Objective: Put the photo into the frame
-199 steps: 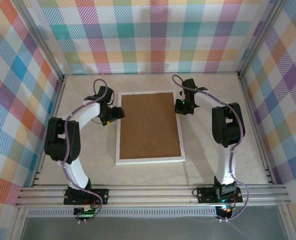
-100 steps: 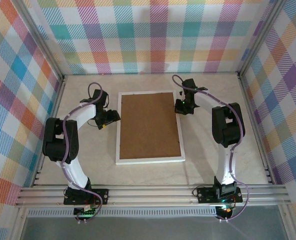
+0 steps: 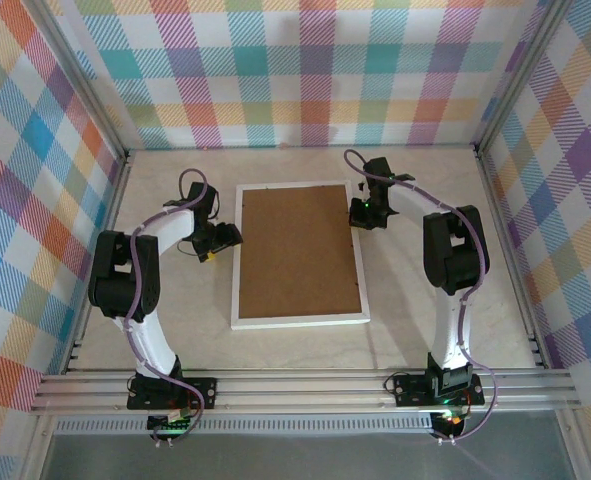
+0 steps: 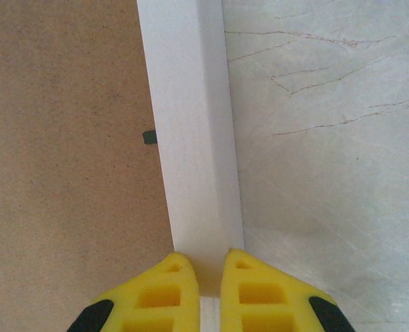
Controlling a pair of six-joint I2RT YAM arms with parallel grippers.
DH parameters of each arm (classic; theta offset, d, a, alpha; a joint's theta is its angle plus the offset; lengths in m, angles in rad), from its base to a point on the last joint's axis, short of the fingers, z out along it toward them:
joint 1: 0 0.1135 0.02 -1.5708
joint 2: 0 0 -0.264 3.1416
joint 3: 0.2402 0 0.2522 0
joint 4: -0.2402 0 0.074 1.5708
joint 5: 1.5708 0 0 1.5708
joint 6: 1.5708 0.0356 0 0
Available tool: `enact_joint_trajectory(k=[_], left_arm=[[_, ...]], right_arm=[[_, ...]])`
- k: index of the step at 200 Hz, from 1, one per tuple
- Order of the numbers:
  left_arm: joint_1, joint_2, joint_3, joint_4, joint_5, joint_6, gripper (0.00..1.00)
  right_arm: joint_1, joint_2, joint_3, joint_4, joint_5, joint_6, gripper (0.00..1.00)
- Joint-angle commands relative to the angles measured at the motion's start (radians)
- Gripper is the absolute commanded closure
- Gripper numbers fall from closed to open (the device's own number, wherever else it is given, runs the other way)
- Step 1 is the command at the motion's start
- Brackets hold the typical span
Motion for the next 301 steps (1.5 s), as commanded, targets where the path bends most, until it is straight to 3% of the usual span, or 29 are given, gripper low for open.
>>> enact_joint_trajectory(k=[1, 103, 201, 301], left_arm=[[-0.005, 0.027, -0.009, 0.019, 0.023, -0.003, 0.27], [-0.076, 0.128, 0.028, 0.005, 0.043, 0.008, 0.28], [-0.154, 0.239, 0.121, -0.133, -0.022, 0.068, 0.28], [-0.215, 0.319, 0.187, -0.153, -0.018, 0.077, 0.29]], right_arm=[[0.015, 0.043, -0.022, -0.061, -0.023, 0.023, 0.9], [0.016, 0.047, -0.028, -0.051, -0.045, 0.026, 0.9], [0.02, 0.058, -0.02, -0.041, -0.067, 0.034, 0.91], [0.041, 0.075, 0.007, -0.049, -0.081, 0.037, 0.92]])
